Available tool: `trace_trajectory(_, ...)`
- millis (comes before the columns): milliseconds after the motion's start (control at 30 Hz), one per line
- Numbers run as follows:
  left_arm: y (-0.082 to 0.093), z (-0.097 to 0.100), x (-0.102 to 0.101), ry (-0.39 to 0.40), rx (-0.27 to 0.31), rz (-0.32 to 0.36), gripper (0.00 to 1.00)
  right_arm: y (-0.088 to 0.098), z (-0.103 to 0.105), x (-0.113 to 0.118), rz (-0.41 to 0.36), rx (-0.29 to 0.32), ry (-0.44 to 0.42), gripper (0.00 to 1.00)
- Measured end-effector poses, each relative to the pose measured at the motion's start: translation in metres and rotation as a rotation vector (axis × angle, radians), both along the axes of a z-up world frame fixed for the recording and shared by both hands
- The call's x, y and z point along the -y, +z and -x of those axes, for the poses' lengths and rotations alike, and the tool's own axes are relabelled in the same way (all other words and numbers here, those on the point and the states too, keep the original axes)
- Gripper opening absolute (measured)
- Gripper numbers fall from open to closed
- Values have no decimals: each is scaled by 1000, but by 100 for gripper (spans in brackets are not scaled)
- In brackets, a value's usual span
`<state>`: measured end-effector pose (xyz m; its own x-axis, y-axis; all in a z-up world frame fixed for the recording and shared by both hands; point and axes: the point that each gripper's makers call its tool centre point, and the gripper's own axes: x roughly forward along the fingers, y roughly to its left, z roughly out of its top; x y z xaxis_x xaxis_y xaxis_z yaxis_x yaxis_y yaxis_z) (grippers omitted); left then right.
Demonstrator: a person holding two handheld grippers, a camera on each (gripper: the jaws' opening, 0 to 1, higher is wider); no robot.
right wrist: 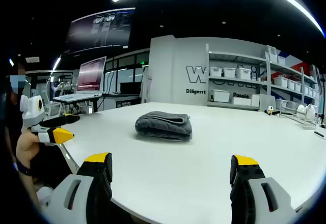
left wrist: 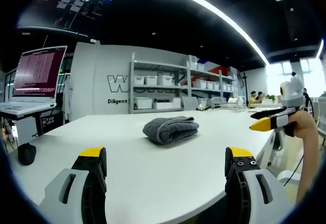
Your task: Open the folded towel by lifting each exposed corner and separating the folded layers until the towel lies flat within the target outline without major curled edges
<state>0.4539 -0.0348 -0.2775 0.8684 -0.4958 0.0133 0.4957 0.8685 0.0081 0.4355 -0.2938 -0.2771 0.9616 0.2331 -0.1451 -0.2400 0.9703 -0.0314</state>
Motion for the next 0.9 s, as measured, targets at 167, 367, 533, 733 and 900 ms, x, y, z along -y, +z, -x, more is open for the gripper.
trace_trajectory(167,0,0,1,-5,1,4,95,1,0,-1,-2,4,2,98)
trace_trajectory(367,-1,1,1,-7,0,0,95,1,0,-3,-1,4,12,98)
trace_trajectory(533,-1,1,1,-7,0,4,95,0,0,-1,1,0,4,98)
trace_trajectory(733,-2,1,2,-11,-3,3,95,-1,1,1,-3,-2,1,98)
trace_trajectory(900,-1,2,3,-19,-4,10,95,-3,1,2,-5,-4,-2,98)
